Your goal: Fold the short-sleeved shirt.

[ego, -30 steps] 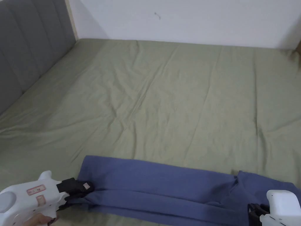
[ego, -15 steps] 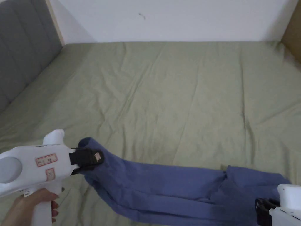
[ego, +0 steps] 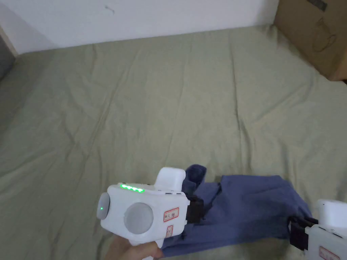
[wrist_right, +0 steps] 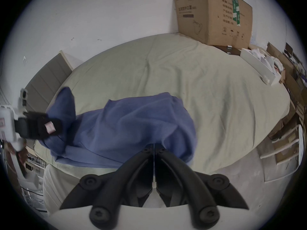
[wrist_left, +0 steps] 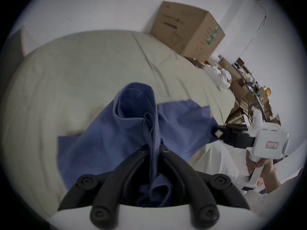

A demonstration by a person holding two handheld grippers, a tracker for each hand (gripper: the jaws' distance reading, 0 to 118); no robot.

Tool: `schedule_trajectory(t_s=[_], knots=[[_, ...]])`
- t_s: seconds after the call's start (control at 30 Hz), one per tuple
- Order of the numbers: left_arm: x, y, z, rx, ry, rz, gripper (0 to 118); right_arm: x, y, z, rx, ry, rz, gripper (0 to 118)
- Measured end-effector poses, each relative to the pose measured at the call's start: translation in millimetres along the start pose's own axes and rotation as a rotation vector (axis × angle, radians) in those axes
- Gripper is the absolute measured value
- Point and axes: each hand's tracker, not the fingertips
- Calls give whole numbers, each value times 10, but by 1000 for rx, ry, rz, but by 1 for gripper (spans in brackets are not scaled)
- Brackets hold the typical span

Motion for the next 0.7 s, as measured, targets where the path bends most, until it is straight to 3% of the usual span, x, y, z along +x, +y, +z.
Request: schedule_trajectory(t_s=[0.03,0.1,0.13,0.3,0.33,0.37,0.47,0.57,0.7], knots=[[7,-16,-101,-12,-9,17,45,40,-10,-1,-3,-4,-6,2],[0,-51,-251,-68,0,56,110,93,-26,2,-9,-12,-17,2],[-8,-69,-269,-80,8,68,118,118,-30,8,-10,-15,-24,2],[-158,39,41,24,-51,174,107,152,-25,7,-3,-5,-35,2],[-208,43,153,56,-72,198,100,136,-19,6,-2,-7,-27,2],[-262,34,267,89,-98,218,86,121,-14,6,0,-8,-18,2],[-286,24,571,138,-56,265,6,47,14,68,9,0,-10,2],[-388,-73,498,122,73,249,1,-19,30,105,19,18,-3,2],[-389,-189,197,37,-44,315,1,-65,39,100,23,25,8,2]])
